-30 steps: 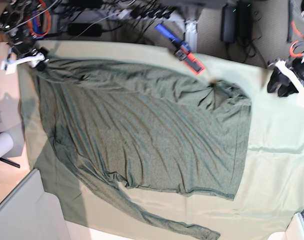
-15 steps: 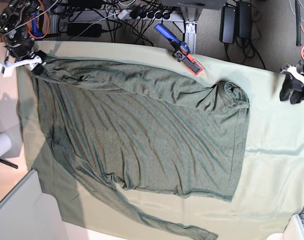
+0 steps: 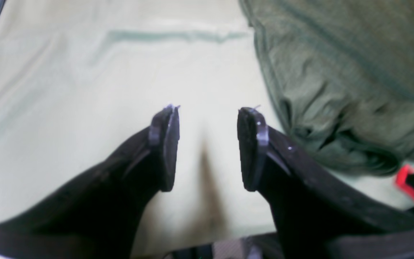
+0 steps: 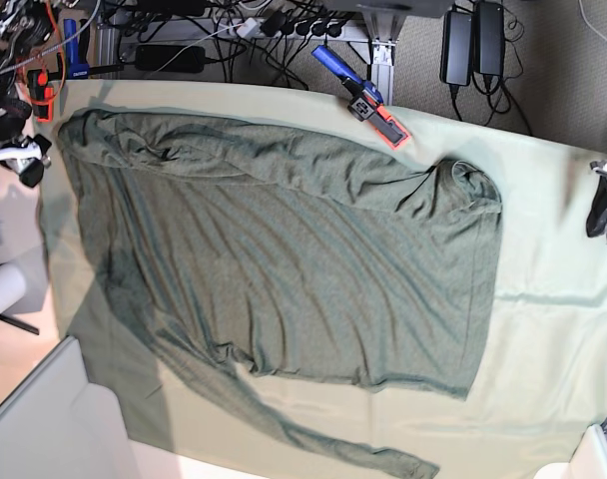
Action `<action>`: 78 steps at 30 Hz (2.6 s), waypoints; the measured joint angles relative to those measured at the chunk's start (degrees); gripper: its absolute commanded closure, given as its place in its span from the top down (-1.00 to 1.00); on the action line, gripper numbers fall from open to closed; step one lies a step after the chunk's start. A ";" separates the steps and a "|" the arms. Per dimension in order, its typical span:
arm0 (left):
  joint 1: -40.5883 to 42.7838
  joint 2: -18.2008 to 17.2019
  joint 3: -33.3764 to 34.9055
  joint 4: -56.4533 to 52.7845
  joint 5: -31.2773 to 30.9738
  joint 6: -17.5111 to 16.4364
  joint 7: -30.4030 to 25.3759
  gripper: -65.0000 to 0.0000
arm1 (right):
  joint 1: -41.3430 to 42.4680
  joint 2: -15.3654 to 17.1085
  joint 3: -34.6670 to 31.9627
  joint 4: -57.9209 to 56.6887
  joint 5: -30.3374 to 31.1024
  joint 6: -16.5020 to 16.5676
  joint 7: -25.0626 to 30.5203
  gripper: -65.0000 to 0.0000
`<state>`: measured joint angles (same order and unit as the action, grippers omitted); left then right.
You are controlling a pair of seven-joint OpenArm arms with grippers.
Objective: Fold the T-shirt properly
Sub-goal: 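Move the right gripper over the shirt toward its side edge by the sleeve, then lower the right gripper and pinch the shirt's side edge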
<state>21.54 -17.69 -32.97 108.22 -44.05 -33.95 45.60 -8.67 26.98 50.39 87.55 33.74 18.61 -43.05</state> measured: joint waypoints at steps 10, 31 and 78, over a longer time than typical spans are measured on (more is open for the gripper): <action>-1.22 -0.59 5.64 0.00 2.19 -0.63 -0.76 -0.07 | 8.52 0.31 -2.71 -1.66 -0.74 -0.04 0.24 0.02; -1.25 -0.59 10.78 0.00 6.29 -0.68 -3.65 -0.07 | 13.11 0.00 -15.63 -4.33 -3.61 -0.04 5.03 0.02; 3.23 -3.41 10.84 0.00 4.04 -4.02 -0.26 -0.07 | 43.45 -10.71 -53.13 -46.14 -31.78 -14.93 34.27 0.02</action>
<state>24.77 -21.10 -22.13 108.22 -40.01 -37.98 45.34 34.79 16.27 -2.74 41.41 1.96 3.68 -8.78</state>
